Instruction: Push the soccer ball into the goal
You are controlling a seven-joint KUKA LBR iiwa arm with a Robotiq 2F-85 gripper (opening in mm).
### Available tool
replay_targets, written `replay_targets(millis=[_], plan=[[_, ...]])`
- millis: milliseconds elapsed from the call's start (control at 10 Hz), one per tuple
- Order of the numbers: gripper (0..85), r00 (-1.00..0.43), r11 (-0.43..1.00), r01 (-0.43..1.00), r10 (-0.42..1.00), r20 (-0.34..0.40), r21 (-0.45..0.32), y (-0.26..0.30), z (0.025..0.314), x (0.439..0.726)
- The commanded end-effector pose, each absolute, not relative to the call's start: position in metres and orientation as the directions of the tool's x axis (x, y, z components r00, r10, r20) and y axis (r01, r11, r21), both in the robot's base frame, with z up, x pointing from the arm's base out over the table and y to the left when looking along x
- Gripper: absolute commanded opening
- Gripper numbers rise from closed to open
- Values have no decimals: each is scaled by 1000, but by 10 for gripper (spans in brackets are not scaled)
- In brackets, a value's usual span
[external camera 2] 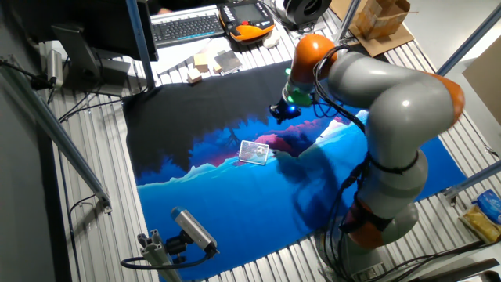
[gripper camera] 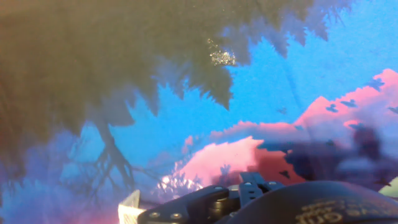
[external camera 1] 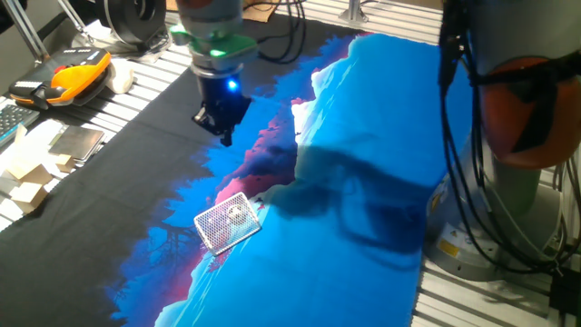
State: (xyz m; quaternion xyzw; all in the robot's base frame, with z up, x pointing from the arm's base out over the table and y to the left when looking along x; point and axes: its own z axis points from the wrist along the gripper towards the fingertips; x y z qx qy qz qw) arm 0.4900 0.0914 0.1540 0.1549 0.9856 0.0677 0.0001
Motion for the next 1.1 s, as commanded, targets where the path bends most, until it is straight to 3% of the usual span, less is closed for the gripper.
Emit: replay_targets(millis=[0,400,1000], plan=[[0,-956,947,291,293,4,135,91,158,484],[0,-973,968,212,221,-59,135,93,172,456],[0,-976,972,199,208,-63,126,91,178,444]])
